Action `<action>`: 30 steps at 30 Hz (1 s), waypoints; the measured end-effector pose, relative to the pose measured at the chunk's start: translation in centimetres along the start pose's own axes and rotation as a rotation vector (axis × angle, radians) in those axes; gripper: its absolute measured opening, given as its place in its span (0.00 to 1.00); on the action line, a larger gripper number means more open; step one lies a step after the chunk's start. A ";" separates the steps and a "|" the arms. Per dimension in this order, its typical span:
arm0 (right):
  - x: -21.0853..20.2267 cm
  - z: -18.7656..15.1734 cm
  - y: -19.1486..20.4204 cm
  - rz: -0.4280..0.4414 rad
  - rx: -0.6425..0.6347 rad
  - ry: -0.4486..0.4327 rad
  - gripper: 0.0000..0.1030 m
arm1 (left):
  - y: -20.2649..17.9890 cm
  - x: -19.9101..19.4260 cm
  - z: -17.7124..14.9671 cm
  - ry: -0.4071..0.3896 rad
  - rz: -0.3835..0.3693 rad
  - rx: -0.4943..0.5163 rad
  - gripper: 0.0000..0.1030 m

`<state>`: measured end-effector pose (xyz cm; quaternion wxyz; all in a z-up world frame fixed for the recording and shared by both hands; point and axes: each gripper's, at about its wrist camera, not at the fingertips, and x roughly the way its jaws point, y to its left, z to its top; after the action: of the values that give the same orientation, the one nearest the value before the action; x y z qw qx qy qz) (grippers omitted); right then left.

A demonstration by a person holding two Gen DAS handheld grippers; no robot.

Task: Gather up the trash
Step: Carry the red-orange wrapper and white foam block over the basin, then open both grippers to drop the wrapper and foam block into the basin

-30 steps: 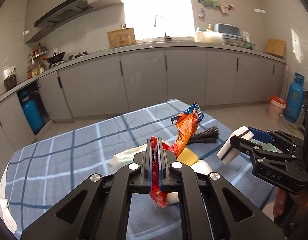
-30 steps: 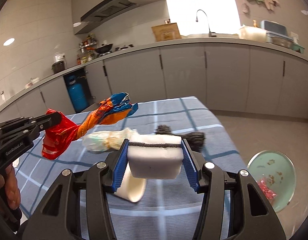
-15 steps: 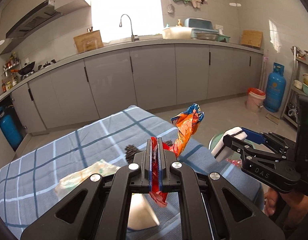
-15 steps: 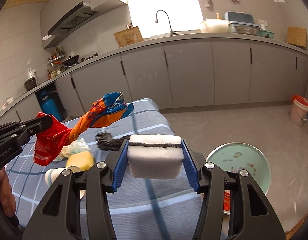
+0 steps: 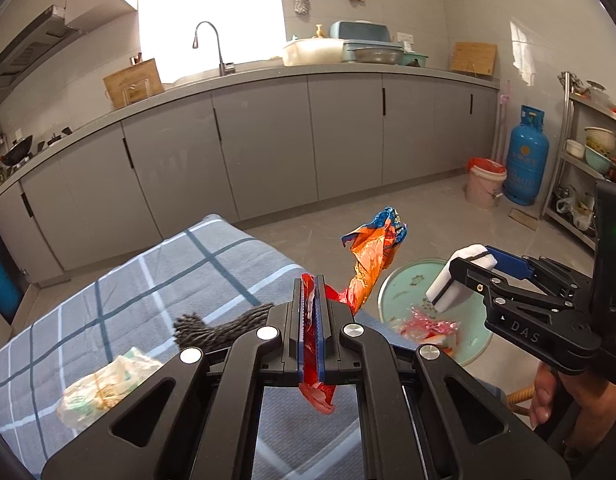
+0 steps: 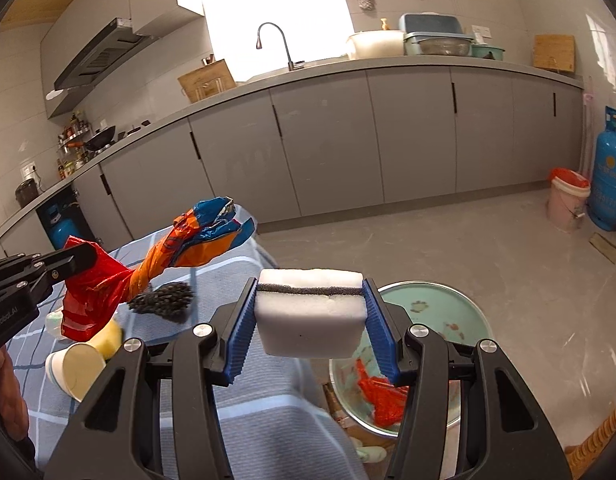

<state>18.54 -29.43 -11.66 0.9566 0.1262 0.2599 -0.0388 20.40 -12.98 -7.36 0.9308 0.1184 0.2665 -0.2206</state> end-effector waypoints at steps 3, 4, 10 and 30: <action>0.2 0.1 -1.4 -0.019 0.016 -0.001 0.51 | -1.1 1.1 0.4 0.007 -0.015 0.010 0.05; 0.3 0.2 -1.8 -0.023 0.019 -0.001 0.51 | -1.4 1.4 0.5 0.011 -0.019 0.012 0.05; 0.6 0.3 -4.3 -0.065 0.039 0.001 0.51 | -3.9 3.4 1.3 0.024 -0.058 0.033 0.05; 5.1 -1.0 -12.3 -0.193 0.102 0.051 0.71 | -9.8 11.3 1.1 0.101 -0.134 0.081 0.49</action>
<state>20.72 -41.08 -17.82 0.9337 0.1500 0.2930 -0.1408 24.84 -25.86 -13.69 0.8938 0.1490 0.3111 -0.2866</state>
